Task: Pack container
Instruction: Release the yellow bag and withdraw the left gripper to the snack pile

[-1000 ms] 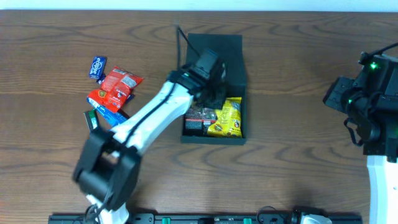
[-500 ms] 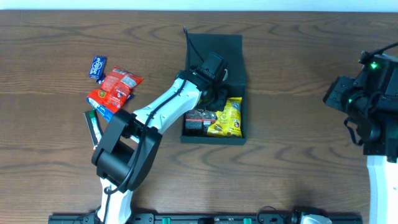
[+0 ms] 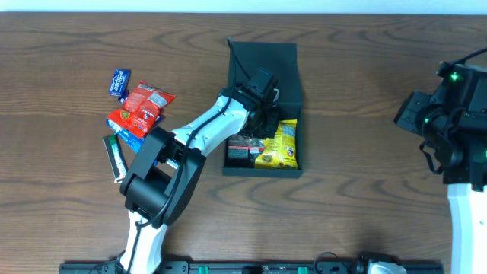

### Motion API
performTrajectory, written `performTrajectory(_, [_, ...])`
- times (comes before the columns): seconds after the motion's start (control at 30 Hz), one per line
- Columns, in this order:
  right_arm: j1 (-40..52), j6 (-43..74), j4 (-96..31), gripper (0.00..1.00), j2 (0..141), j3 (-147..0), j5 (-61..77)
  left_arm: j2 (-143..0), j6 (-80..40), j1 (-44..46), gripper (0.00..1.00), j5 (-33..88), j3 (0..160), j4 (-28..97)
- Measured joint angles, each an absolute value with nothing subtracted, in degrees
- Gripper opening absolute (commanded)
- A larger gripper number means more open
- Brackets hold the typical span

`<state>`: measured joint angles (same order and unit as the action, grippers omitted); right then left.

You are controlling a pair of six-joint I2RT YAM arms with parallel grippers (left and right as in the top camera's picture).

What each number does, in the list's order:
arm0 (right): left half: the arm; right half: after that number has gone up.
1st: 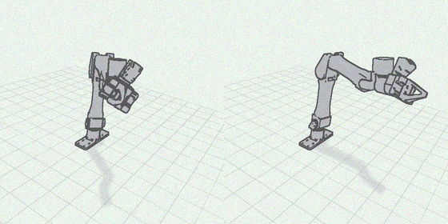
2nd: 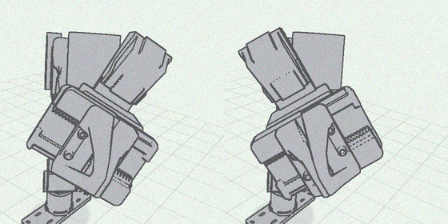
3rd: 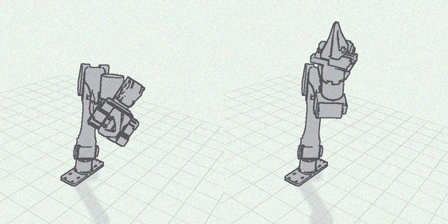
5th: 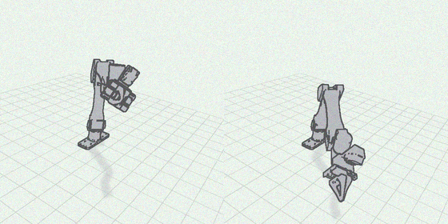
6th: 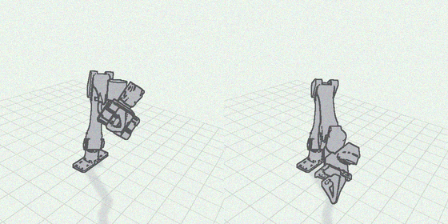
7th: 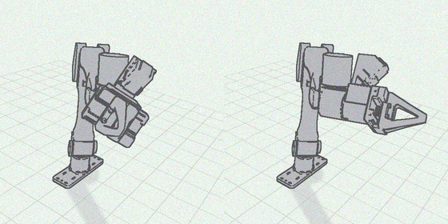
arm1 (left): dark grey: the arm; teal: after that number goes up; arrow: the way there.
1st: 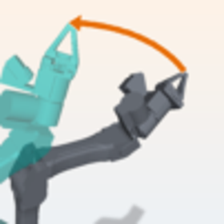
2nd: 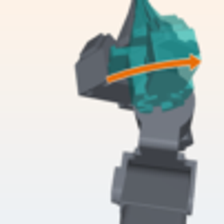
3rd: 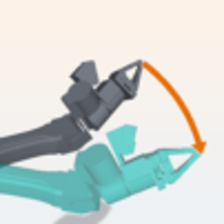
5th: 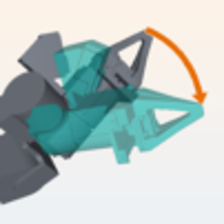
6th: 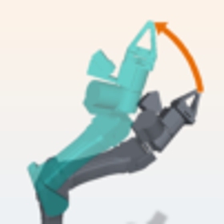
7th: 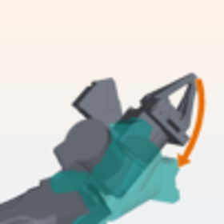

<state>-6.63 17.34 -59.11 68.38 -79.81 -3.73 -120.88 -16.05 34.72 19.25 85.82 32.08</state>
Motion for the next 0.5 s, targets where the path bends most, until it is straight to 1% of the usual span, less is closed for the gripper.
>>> performTrajectory(0.2, [-6.6,17.3,-59.1,0.01,68.4,-79.8,-3.7,-118.4,-16.1,33.5,0.06,19.8,86.2,34.9])
performTrajectory(0.37, [-6.6,17.3,-59.0,0.02,68.4,-79.8,-3.7,-107.1,-16.1,31.4,0.06,18.1,88.2,37.8])
performTrajectory(0.5, [-6.6,17.3,-59.0,0.01,68.4,-79.8,-3.7,-94.9,-18.1,29.2,0.06,5.3,89.9,46.4])
